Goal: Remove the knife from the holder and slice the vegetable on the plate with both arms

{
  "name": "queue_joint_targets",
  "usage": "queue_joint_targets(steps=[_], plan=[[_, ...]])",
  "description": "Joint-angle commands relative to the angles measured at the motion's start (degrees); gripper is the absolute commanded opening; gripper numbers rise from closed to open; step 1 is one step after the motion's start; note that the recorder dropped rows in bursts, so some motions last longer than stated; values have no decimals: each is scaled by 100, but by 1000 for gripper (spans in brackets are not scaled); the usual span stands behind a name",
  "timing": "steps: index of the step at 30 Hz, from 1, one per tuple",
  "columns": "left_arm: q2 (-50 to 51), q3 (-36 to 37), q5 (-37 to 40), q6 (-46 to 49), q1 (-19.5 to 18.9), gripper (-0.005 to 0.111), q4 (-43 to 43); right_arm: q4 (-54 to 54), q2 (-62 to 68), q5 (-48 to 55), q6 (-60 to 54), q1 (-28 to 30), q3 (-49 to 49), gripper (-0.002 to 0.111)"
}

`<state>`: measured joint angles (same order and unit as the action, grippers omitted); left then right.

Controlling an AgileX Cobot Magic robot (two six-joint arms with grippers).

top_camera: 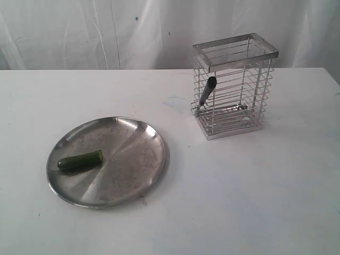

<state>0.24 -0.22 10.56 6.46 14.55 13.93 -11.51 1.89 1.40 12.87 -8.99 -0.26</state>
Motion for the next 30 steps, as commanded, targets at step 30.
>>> queue_joint_targets(steps=[30], plan=[[-24, 22, -34, -11, -18, 0, 61, 1377, 3224, 2636, -1044, -1534, -4112, 0]])
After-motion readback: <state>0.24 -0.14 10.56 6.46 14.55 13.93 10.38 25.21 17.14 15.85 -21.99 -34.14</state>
